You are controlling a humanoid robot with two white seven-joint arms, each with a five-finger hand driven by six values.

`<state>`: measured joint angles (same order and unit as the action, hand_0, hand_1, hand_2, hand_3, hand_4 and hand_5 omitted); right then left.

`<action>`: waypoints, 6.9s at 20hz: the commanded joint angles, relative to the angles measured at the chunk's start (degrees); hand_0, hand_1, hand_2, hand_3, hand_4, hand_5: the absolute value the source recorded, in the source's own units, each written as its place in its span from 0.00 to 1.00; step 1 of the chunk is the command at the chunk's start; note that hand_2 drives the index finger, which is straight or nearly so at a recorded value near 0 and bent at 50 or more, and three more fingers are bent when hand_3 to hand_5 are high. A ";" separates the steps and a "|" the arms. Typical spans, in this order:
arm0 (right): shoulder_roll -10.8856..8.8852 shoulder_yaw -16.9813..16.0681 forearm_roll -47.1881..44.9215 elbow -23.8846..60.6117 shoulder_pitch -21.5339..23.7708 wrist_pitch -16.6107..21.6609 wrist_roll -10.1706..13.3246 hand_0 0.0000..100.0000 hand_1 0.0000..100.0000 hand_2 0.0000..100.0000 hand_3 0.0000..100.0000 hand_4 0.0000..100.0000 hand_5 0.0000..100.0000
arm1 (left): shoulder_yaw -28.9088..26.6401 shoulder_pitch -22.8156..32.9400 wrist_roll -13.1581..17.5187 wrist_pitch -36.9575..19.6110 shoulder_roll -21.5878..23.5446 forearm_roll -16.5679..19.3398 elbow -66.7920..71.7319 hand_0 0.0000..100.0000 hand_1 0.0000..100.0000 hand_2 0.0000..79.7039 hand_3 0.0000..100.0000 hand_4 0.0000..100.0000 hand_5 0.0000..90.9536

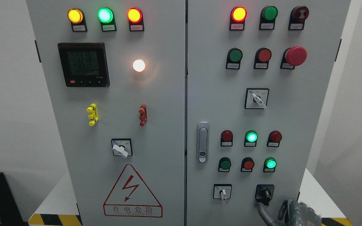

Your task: Flip black knob to close circuit

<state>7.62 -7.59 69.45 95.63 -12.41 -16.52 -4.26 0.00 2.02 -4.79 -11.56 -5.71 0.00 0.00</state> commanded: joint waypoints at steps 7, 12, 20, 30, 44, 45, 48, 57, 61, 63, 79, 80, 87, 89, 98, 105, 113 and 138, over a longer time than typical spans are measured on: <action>0.20 -0.76 0.69 -2.02 -1.13 0.09 0.31 0.00 0.14 0.80 0.96 0.80 0.83 | 1.23 0.00 0.04 -0.04 0.00 1.23 1.23 0.12 0.56 0.00 0.00 0.00 0.00; 0.47 -0.85 0.69 -2.11 -1.22 0.09 0.31 0.00 0.14 0.80 0.96 0.80 0.83 | 1.23 0.00 0.04 0.04 0.00 1.23 1.23 0.12 0.56 0.00 0.00 0.00 0.00; 0.47 -1.90 0.60 -2.20 -1.30 0.26 0.57 0.00 0.14 0.80 0.96 0.80 0.83 | 1.23 0.00 0.04 -0.04 0.00 1.23 1.23 0.12 0.56 0.00 0.00 0.00 0.00; 0.47 -2.08 0.42 -2.02 -1.57 0.35 0.84 0.00 0.14 0.79 0.96 0.80 0.83 | 1.23 0.00 -0.05 0.04 0.00 1.23 1.23 0.12 0.56 0.00 0.00 0.00 0.00; 0.38 -3.48 0.42 -2.02 -2.01 0.44 0.75 0.00 0.14 0.79 0.96 0.79 0.82 | 1.23 0.00 -0.05 -0.04 0.00 1.23 1.23 0.12 0.56 0.00 0.00 0.00 0.00; 0.38 -3.83 0.42 -2.11 -2.09 0.44 0.75 0.00 0.14 0.79 0.96 0.79 0.82 | 1.23 0.00 0.04 -0.04 0.00 1.23 1.23 0.12 0.56 0.00 0.00 0.00 0.00; 0.38 -4.45 0.34 -2.11 -2.53 0.53 0.75 0.00 0.14 0.79 0.96 0.79 0.82 | 1.23 0.00 0.04 -0.04 0.00 1.23 1.23 0.12 0.56 0.00 0.00 0.00 0.00; 0.38 -4.63 0.16 -2.02 -2.89 0.53 0.75 0.00 0.14 0.79 0.96 0.79 0.82 | 1.23 0.00 0.04 0.04 0.00 1.23 1.23 0.12 0.56 0.00 0.00 0.00 0.00; 0.38 -5.15 0.16 -2.02 -3.15 0.53 0.75 0.00 0.14 0.79 0.95 0.79 0.82 | 1.23 0.00 -0.05 0.04 0.00 1.23 1.23 0.12 0.56 0.00 0.00 0.00 0.00; 0.38 -5.33 0.07 -1.93 -3.24 0.53 0.66 0.00 0.14 0.79 0.95 0.79 0.82 | 1.23 0.00 0.04 -0.04 0.00 1.23 1.23 0.12 0.56 0.00 0.00 0.00 0.00; 0.47 -5.24 -0.28 -1.41 -3.24 0.79 0.66 0.00 0.14 0.78 0.95 0.79 0.82 | 1.23 0.00 -0.05 0.04 0.00 1.23 1.23 0.12 0.56 0.00 0.00 0.00 0.00; 0.47 -5.15 -0.37 -1.41 -3.15 0.88 0.66 0.00 0.14 0.78 0.95 0.79 0.82 | 1.23 0.00 0.04 0.04 0.00 1.23 1.23 0.12 0.56 0.00 0.00 0.00 0.00; 0.47 -4.19 -0.80 -1.32 -2.62 1.93 1.01 0.00 0.14 0.78 0.95 0.79 0.82 | 1.23 0.00 0.04 -0.04 0.00 1.23 1.23 0.12 0.56 0.00 0.00 0.00 0.00; 0.47 -4.10 -0.98 -1.23 -2.36 1.93 1.10 0.00 0.14 0.79 0.95 0.79 0.81 | 1.23 0.00 0.04 0.04 0.00 1.23 1.23 0.12 0.56 0.00 0.00 0.00 0.00; 0.47 -1.11 -0.98 -1.14 -1.04 2.72 1.62 0.00 0.15 0.78 0.95 0.78 0.81 | 1.23 0.00 0.04 -0.04 0.00 1.23 1.23 0.12 0.56 0.00 0.00 0.00 0.00; 0.47 0.21 -0.90 -1.23 0.01 3.69 1.72 0.00 0.15 0.78 0.95 0.78 0.81 | 1.23 0.00 0.04 -0.04 0.00 1.23 1.23 0.12 0.56 0.00 0.00 0.00 0.00; 0.47 0.65 -1.16 2.63 2.03 5.80 3.03 0.00 0.15 0.76 0.94 0.78 0.81 | 1.23 0.00 0.04 -0.04 0.00 1.23 1.23 0.12 0.56 0.00 0.00 0.00 0.00; 0.03 3.90 -71.37 13.10 25.59 25.48 8.93 0.00 0.10 0.19 0.38 0.33 0.19 | 1.23 0.00 -0.05 0.04 0.00 1.23 1.23 0.12 0.56 0.00 0.00 0.00 0.00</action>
<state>7.85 -4.91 12.66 107.41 8.89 6.14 5.22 0.00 2.02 -4.79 -11.52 -5.71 0.00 0.00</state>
